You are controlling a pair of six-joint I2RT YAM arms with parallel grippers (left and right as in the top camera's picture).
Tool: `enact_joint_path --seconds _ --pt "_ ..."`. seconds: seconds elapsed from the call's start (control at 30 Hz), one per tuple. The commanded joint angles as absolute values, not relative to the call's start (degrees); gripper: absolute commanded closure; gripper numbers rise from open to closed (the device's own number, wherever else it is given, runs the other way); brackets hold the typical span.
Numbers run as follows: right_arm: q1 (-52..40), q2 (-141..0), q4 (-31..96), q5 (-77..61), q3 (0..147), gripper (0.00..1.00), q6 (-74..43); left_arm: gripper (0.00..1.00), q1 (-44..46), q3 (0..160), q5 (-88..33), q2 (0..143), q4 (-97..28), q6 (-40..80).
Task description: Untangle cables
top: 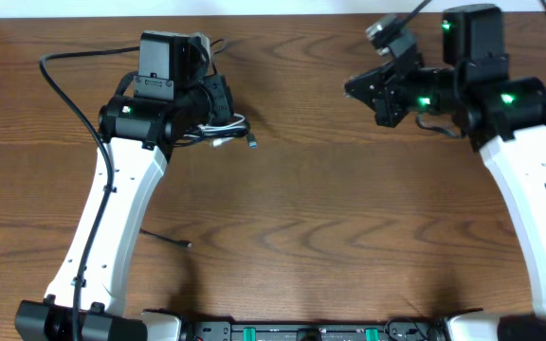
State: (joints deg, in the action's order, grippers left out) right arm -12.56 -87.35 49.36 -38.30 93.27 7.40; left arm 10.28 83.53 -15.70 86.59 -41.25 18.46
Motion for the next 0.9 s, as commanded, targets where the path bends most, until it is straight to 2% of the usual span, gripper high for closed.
enact_joint_path --seconds 0.0,0.13,0.23,0.57,0.77,0.87 --pt "-12.3 -86.1 49.7 -33.5 93.8 0.99 3.2 0.93 10.2 83.8 -14.3 86.6 -41.3 19.2" --pt "-12.3 -86.6 50.3 -33.6 93.7 0.98 2.1 0.93 10.2 83.7 -14.3 86.6 -41.3 21.4" --pt "-12.4 -86.9 50.5 -33.5 93.7 0.94 1.3 0.93 10.2 83.7 -14.3 86.6 -41.4 24.8" --pt "-12.4 -88.8 50.8 -31.6 93.6 0.66 -8.8 0.93 10.2 83.6 -14.3 86.6 -43.5 41.9" --pt "-13.8 -91.1 50.7 -31.6 93.6 0.59 -13.8 0.93 10.2 83.6 -13.9 86.6 -43.7 55.7" --pt "-16.1 -93.3 50.5 -31.6 93.6 0.51 -16.2 0.93 10.2 83.6 -10.9 86.6 -43.7 63.0"
